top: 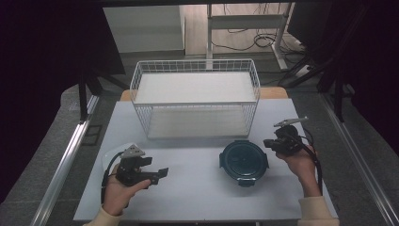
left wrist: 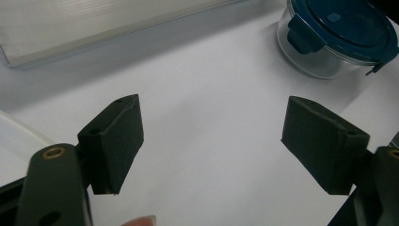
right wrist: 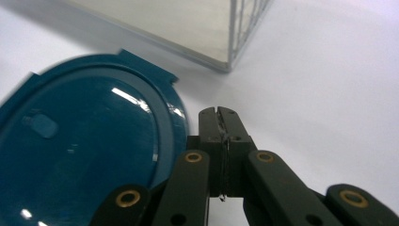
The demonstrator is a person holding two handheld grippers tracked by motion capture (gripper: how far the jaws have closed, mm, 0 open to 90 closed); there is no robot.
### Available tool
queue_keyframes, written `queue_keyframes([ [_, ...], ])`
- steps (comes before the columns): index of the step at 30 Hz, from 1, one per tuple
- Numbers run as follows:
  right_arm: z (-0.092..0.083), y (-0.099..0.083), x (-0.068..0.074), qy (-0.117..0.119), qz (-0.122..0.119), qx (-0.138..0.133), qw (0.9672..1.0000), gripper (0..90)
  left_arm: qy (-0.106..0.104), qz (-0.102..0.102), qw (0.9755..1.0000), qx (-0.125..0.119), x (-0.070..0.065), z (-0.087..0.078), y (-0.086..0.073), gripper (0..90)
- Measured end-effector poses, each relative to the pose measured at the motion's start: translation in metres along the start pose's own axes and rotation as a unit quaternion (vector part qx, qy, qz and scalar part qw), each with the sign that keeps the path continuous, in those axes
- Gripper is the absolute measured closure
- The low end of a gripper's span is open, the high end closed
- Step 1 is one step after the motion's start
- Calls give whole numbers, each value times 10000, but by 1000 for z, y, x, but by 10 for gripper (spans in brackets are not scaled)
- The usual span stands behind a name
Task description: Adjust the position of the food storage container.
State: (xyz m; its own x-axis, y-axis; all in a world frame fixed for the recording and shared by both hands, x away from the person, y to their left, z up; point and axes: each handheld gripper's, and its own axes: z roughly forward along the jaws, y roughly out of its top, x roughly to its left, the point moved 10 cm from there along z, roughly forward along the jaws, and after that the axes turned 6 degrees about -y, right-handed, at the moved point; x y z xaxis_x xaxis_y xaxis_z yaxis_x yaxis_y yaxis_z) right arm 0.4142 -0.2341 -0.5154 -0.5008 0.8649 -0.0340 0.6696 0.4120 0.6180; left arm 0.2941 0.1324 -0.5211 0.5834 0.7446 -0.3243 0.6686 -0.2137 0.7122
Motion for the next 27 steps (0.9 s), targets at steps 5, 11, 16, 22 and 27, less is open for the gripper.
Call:
queue_keyframes([
  [5, 12, -5, -5, -63, -94, 231, 9997, 897, -393, -159, 9991, 7, -8, 2, 0, 209],
  [11, 21, -14, 3, -47, -424, 565, 9975, 897, -307, 14, 9995, -27, -16, -1, 3, 204],
  [16, 22, -15, 5, -101, -502, 603, 9969, 898, -231, 55, 9997, -39, -15, -2, 3, 204],
  [22, 19, -18, 6, -99, -479, 643, 9967, 900, -244, 20, 9997, -30, -14, 0, 3, 205],
  [27, 17, -20, 8, -76, -477, 683, 9965, 900, -241, 13, 9997, 2, -14, 3, 2, 205],
])
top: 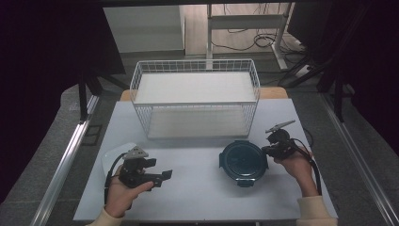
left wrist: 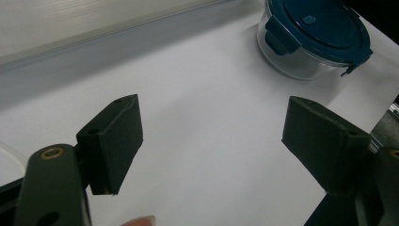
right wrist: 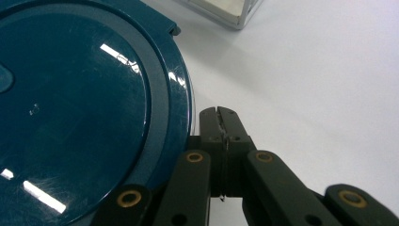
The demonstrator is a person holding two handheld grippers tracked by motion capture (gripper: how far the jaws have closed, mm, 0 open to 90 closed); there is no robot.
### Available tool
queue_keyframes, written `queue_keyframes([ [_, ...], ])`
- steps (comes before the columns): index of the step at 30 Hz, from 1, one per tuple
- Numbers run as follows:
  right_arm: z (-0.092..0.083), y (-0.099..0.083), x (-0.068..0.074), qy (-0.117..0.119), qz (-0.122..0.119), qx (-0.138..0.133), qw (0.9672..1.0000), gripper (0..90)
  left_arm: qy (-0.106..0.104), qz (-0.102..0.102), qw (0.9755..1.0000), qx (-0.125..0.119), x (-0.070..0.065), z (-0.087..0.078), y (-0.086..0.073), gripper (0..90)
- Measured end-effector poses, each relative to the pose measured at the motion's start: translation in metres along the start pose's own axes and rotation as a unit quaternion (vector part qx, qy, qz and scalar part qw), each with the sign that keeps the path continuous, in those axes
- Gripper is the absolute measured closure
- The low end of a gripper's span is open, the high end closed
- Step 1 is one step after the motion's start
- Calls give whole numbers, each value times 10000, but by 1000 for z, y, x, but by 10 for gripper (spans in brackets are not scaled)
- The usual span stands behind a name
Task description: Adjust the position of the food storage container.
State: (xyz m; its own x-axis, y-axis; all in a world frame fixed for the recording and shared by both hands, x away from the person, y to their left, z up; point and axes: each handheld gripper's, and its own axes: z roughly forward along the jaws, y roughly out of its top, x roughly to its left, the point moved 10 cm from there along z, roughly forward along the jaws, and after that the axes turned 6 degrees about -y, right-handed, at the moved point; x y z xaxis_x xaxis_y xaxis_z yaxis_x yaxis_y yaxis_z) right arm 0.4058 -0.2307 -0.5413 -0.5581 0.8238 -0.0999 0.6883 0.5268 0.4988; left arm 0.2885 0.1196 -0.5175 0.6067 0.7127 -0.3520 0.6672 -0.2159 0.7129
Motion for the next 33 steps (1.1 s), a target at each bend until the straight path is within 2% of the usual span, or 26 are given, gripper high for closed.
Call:
queue_keyframes([
  [9, 0, 1, 9, 82, -81, -23, 9999, 900, 11, -6, 10000, 35, 2, 2, -1, 206],
  [12, 2, 3, 14, 215, -143, -93, 9996, 900, 11, -18, 10000, 36, 2, 2, -2, 206],
  [18, 3, 6, 22, 332, -229, -163, 9991, 900, -3, -17, 10000, 39, 2, 3, -2, 206],
  [22, 4, 9, 26, 337, -300, -217, 9987, 900, -132, -77, 9999, 20, 0, 3, -1, 206],
  [24, 5, 10, 27, 319, -334, -248, 9986, 900, -74, -50, 10000, 29, 1, 3, -1, 206],
  [28, 7, 14, 32, 319, -470, -358, 9977, 900, -57, -52, 10000, 27, 1, 3, -2, 207],
  [33, 8, 16, 37, 380, -524, -398, 9971, 900, -55, -54, 10000, 33, 2, 3, -2, 207],
])
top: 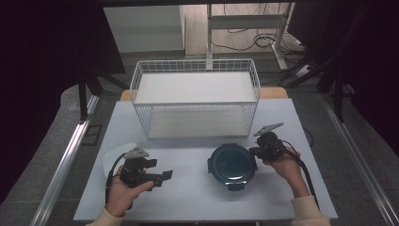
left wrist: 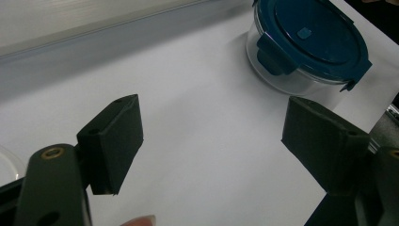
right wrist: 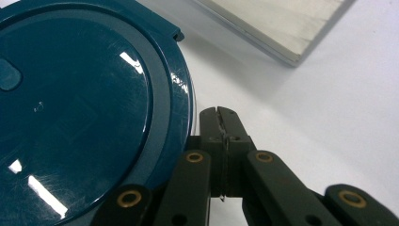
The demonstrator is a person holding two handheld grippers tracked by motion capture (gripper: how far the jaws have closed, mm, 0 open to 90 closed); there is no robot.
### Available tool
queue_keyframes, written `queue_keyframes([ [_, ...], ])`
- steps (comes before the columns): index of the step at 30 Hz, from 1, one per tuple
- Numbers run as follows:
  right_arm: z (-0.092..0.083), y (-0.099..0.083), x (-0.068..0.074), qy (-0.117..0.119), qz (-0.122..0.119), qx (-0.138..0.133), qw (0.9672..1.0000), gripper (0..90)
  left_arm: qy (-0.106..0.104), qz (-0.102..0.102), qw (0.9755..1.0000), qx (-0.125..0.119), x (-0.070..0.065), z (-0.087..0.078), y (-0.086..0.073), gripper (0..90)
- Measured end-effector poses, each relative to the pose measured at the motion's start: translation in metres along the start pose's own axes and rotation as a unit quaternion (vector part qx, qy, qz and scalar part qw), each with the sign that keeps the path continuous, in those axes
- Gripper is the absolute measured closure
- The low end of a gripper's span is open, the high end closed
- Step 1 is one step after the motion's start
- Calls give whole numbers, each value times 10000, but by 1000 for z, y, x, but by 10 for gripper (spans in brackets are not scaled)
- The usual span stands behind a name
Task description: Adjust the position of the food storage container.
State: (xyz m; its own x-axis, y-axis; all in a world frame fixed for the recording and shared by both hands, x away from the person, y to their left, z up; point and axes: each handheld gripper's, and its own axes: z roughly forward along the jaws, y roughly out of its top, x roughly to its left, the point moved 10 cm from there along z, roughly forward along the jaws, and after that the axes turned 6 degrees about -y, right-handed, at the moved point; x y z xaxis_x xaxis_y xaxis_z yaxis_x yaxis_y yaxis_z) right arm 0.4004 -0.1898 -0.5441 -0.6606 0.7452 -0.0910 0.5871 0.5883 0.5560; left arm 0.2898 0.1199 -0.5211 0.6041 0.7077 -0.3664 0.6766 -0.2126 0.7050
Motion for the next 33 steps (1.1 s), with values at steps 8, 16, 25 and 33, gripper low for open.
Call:
queue_keyframes([
  [8, 5, 8, 22, 176, -223, -24, 9996, 900, 27, -9, 10000, -12, 2, -1, 0, 207],
  [16, 8, 14, 38, 288, -396, -72, 9988, 900, 28, -7, 10000, -42, 2, -4, 2, 207],
  [25, 11, 20, 59, 438, -594, -64, 9973, 900, 41, -2, 10000, -53, 4, -5, 2, 207],
  [33, 9, 19, 76, 549, -747, 104, 9956, 900, 45, 2, 10000, -52, 3, -5, 2, 207],
])
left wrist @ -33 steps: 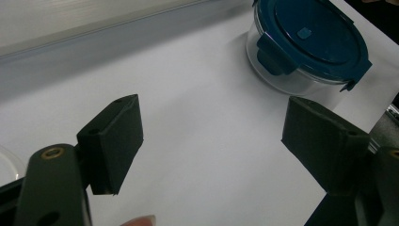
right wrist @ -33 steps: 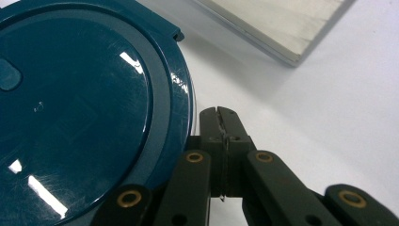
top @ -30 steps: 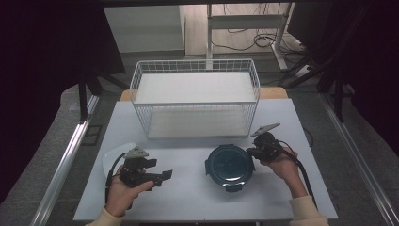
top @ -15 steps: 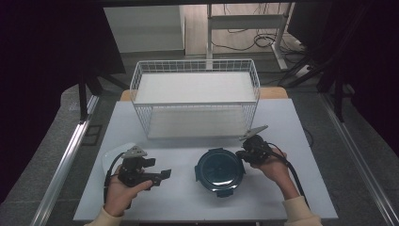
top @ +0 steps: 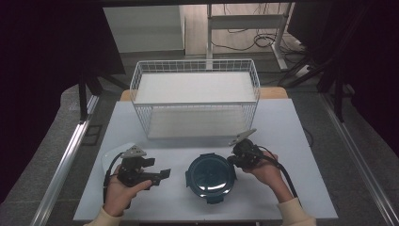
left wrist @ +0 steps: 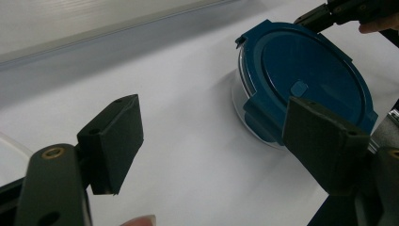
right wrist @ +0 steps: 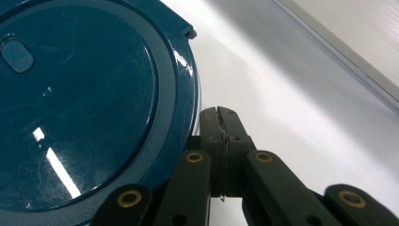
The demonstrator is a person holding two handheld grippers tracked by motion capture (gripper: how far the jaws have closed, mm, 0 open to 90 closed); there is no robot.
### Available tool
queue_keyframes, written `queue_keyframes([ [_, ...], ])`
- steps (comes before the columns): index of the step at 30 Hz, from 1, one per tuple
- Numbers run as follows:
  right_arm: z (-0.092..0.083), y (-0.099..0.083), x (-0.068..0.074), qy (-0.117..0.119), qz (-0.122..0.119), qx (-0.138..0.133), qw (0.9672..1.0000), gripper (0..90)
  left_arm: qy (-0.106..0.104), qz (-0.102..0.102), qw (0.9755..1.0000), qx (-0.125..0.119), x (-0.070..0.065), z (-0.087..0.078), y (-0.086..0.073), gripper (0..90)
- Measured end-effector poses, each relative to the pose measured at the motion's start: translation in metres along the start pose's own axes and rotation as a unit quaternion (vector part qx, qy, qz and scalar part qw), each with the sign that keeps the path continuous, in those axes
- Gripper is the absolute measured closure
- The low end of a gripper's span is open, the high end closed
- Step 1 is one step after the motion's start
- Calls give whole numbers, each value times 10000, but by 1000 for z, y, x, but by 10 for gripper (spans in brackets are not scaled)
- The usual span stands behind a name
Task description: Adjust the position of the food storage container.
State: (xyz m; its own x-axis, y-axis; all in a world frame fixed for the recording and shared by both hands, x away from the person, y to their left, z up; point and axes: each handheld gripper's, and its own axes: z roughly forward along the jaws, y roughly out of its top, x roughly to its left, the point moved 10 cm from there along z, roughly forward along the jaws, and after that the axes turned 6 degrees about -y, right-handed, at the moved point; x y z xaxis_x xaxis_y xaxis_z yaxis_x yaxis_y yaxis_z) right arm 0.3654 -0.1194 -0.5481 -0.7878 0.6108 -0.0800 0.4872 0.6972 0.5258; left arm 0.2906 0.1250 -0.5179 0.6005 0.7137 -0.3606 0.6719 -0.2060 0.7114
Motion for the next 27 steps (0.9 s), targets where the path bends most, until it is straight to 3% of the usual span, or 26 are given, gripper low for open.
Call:
queue_keyframes([
  [15, -2, -2, 8, 223, 43, -33, 9997, 900, -77, 62, 9999, -31, -1, 1, 3, 208],
  [17, -6, -1, 7, 251, 133, -178, 9994, 900, -86, 56, 9999, -60, 0, 1, 4, 209],
  [18, -12, -1, 1, 94, 221, -294, 9993, 900, -93, 69, 9999, -81, 0, 1, 4, 211],
  [21, -18, 0, -5, -5, 357, -431, 9984, 900, -78, 94, 9999, -83, 0, 1, 4, 211],
  [27, -42, -2, -12, -35, 773, -878, 9931, 899, 11, 123, 9999, -97, 0, -2, 3, 211],
])
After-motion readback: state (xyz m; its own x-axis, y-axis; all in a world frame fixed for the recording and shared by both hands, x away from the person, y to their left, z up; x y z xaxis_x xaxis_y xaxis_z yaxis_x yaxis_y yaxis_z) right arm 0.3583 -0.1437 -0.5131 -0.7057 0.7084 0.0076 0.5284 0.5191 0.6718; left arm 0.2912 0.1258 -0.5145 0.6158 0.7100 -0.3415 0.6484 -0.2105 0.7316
